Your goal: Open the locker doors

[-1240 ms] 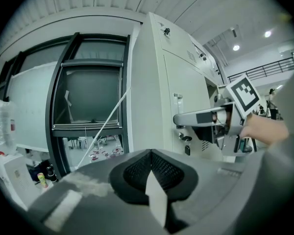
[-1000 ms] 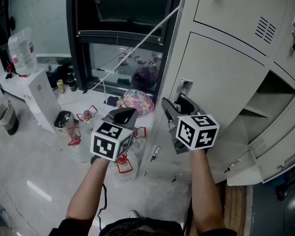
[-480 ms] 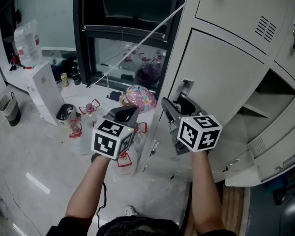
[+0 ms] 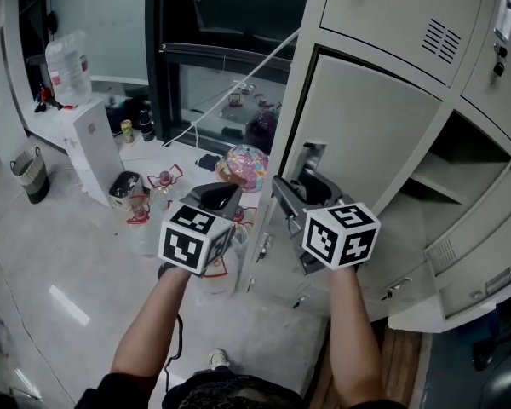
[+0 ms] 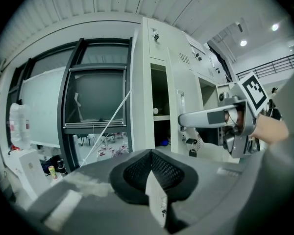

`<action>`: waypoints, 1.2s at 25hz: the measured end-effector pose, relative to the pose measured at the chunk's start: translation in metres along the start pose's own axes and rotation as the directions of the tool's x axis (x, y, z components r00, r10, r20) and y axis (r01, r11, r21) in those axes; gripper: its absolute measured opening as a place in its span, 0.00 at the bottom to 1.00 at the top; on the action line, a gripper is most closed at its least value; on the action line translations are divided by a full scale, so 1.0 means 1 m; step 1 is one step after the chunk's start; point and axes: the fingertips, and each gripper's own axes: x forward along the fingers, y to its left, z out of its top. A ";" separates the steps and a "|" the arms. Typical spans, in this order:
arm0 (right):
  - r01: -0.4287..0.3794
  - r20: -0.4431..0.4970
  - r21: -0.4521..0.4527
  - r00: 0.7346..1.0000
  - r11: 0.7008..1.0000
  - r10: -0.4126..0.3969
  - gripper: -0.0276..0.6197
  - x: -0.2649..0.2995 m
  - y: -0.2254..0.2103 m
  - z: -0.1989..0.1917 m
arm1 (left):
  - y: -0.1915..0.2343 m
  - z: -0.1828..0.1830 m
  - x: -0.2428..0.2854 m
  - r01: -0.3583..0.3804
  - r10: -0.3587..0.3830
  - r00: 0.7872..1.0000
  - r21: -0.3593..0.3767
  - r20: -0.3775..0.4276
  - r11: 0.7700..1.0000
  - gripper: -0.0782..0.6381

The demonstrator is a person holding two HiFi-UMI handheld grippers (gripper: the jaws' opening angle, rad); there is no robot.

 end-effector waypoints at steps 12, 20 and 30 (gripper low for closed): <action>-0.087 0.006 -0.013 0.996 0.996 0.088 0.34 -0.059 0.024 -0.005 | -0.053 -0.006 -0.030 -0.061 0.061 0.998 -0.007 -0.004 0.998 0.11; -0.103 0.017 -0.032 0.994 0.994 0.104 0.32 -0.110 0.031 -0.011 | -0.097 -0.015 -0.042 -0.061 0.061 0.998 -0.013 0.002 0.998 0.11; -0.041 0.033 -0.028 0.999 0.999 0.041 0.32 -0.171 0.021 -0.015 | -0.155 -0.011 -0.041 0.007 -0.007 1.000 0.031 0.002 0.999 0.11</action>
